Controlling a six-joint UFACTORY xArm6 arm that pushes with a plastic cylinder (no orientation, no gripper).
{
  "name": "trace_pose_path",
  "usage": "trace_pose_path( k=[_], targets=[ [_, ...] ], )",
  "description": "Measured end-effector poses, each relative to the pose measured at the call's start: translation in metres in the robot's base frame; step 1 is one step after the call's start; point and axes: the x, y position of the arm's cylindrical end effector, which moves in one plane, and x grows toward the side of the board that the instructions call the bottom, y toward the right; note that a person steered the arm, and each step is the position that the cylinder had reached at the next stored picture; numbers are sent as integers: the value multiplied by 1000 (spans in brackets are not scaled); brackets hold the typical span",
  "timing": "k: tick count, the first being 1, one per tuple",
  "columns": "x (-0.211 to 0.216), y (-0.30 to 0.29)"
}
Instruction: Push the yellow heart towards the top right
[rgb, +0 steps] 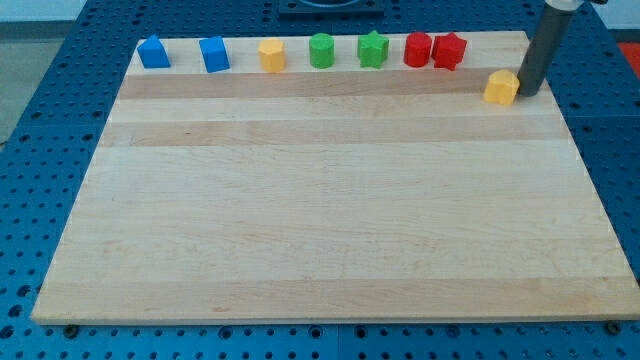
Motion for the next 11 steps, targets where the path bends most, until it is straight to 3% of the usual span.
trace_pose_path(
  k=[3,4,6,8,10,11],
  targets=[
    [8,-62],
    [47,-73],
    [14,-110],
    [-26,-94],
    [-13,-89],
    [-26,-58]
  ],
)
